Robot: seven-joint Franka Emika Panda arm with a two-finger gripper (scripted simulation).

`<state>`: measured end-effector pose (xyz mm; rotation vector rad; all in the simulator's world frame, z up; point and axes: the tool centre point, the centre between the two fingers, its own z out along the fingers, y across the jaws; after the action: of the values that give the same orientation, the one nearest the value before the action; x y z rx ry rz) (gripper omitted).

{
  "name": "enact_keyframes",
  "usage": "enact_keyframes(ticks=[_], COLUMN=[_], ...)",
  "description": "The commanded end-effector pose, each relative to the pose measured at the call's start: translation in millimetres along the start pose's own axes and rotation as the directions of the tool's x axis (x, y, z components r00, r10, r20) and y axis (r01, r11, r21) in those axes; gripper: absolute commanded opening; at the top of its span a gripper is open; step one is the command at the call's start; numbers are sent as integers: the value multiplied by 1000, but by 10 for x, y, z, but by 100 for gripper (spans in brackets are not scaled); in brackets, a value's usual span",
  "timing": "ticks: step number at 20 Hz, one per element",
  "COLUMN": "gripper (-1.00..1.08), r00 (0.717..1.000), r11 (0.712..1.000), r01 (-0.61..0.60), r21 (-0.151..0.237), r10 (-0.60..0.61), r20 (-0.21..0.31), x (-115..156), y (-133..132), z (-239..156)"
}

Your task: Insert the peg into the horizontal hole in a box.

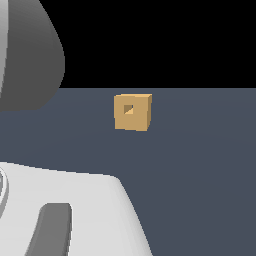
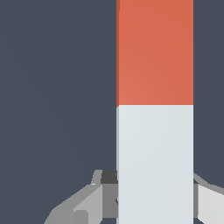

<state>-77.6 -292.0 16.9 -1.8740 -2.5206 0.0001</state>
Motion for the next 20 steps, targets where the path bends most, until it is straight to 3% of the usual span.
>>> enact_keyframes(ticks=[1,10,20], gripper=[-100,-100,-100], r00=[1000,998,987], r11=[1000,998,987], r01=[-4,-55,-161], r21=[-1,-1,-1], r10=[4,55,161], r20=[0,0,0], x=[41,434,1238], y=[9,43,184], z=[-9,-78,-223])
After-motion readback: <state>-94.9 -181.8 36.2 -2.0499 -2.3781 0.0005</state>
